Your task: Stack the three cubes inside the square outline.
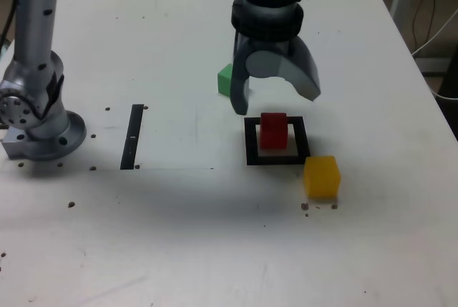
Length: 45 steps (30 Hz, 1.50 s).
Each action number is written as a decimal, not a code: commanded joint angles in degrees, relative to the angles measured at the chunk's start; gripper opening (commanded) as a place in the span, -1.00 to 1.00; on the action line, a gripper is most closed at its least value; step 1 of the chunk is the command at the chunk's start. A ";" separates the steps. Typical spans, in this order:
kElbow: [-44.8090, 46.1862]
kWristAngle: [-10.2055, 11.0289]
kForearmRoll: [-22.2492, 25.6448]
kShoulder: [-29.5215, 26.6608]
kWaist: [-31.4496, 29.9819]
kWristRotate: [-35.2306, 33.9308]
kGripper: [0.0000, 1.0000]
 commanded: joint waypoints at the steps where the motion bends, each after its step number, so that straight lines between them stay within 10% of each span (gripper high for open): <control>1: -2.08 -0.07 2.01 0.91 -1.71 -0.60 0.98; 45: -24.69 -3.35 14.86 16.25 -13.40 -15.01 0.98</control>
